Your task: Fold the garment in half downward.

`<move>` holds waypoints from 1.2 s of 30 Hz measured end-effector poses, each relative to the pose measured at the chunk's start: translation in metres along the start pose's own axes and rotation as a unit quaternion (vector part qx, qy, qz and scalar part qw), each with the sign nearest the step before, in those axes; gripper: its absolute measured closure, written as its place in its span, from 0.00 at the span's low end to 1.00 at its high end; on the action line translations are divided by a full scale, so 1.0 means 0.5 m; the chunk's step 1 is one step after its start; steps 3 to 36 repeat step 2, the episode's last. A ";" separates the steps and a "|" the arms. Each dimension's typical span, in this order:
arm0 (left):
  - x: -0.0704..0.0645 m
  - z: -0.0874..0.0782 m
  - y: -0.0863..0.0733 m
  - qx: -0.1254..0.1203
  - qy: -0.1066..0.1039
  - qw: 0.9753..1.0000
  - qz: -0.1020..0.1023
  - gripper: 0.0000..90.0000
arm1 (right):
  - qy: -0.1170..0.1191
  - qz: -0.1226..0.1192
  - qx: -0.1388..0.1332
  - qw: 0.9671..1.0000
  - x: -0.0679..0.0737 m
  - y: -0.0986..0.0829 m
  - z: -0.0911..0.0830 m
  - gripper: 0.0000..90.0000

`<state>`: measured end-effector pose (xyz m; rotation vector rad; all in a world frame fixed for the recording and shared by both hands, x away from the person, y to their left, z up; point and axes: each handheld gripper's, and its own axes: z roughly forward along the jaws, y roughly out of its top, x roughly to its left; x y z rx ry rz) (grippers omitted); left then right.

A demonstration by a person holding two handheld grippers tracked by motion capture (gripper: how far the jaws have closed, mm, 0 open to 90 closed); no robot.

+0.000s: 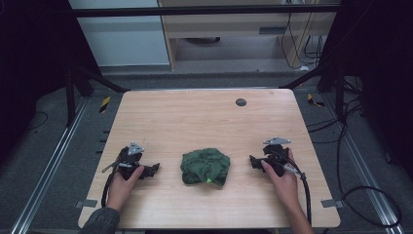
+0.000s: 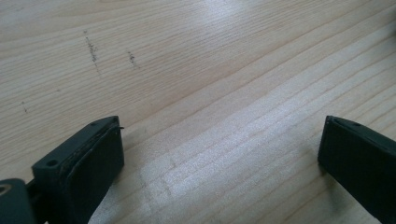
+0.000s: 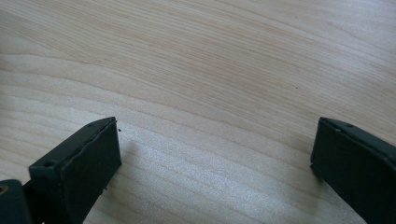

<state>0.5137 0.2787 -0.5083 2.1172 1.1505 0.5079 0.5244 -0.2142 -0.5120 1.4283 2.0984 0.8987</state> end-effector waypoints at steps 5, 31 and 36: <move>0.000 0.000 0.000 0.000 0.000 1.000 0.000 0.00 | -0.002 0.001 0.001 1.000 0.000 0.000 0.000 0.01; 0.000 0.000 0.000 0.000 0.000 1.000 0.000 0.00 | -0.002 0.001 0.001 1.000 0.000 0.000 0.000 0.01; 0.000 0.000 0.000 0.000 0.000 1.000 0.000 0.00 | -0.002 0.001 0.001 1.000 0.000 0.000 0.000 0.01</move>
